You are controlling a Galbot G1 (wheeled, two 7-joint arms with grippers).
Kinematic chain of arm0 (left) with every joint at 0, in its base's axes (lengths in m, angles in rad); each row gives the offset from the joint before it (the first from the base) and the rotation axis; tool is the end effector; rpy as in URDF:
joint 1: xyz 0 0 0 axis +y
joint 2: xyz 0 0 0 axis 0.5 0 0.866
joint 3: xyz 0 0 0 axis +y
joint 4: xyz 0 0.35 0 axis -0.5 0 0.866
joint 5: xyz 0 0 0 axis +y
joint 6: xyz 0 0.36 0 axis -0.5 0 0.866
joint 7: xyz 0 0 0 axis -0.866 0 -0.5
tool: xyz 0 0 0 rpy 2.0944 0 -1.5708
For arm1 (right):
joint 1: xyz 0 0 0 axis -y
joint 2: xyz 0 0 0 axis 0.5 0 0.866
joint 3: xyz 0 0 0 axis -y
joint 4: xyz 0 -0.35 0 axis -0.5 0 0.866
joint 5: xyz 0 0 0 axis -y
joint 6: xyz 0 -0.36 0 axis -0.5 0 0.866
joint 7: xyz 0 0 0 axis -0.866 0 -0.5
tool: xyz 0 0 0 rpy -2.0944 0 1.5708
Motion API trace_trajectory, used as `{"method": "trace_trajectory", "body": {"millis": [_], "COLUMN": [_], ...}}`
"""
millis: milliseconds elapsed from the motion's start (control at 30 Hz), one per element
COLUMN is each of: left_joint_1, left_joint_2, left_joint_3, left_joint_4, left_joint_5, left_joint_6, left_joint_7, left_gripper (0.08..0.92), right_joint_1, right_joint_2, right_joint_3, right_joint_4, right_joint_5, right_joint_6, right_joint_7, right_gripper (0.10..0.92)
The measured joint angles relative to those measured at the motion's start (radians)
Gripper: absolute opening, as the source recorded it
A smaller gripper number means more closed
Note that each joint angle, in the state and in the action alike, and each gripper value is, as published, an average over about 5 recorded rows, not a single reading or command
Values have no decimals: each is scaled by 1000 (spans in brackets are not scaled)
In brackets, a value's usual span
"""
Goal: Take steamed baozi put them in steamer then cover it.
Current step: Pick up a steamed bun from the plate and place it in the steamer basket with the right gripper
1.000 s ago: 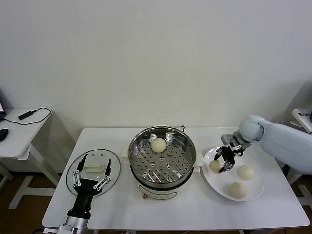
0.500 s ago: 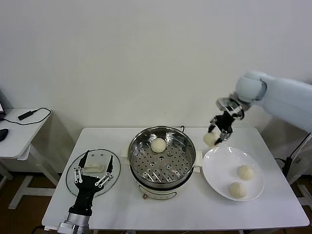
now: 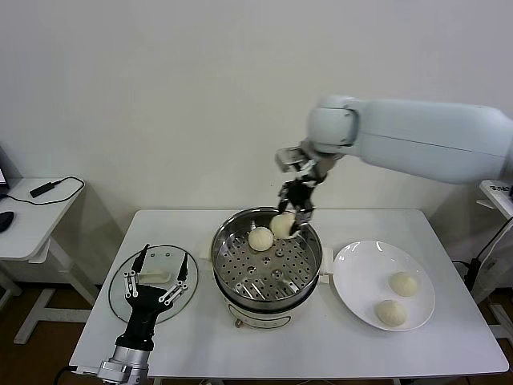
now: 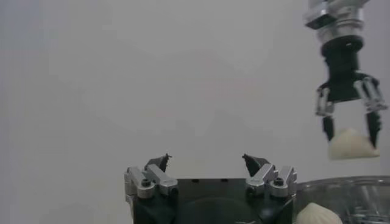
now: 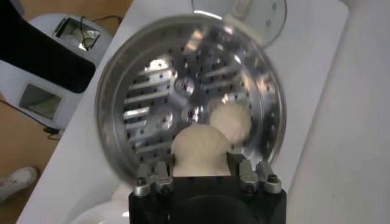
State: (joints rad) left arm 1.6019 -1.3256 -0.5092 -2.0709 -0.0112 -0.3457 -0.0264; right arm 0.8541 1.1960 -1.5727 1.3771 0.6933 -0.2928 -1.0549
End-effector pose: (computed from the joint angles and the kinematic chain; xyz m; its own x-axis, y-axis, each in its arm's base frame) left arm 0.1773 0.0387 -0.3136 -0.9487 0.1615 -0.2716 0.1146 0.9768 0.1807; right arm 0.5324 0.1309 -0.0047 -0.0298 -0.2146 0.9763 -0.8894 -0.4401 -0.1239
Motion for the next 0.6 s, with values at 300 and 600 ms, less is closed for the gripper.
{"method": "trace_trajectory", "body": {"millis": [300, 600], "left_joint_1": [-6, -5], "left_joint_2": [0, 0], "left_joint_3": [-4, -9], "left_joint_4": [3, 8], "left_joint_5": [-1, -1], "left_joint_6": [-2, -3], "left_joint_7": [-2, -2], "left_gripper": [823, 823], "right_joint_1": [-73, -128], "right_joint_2": [113, 163], "right_joint_3": [-21, -21], "right_joint_4": [-20, -29], "right_joint_5": [32, 36], "right_joint_6": [-58, -84], "right_joint_7": [117, 172], "right_gripper": [611, 606]}}
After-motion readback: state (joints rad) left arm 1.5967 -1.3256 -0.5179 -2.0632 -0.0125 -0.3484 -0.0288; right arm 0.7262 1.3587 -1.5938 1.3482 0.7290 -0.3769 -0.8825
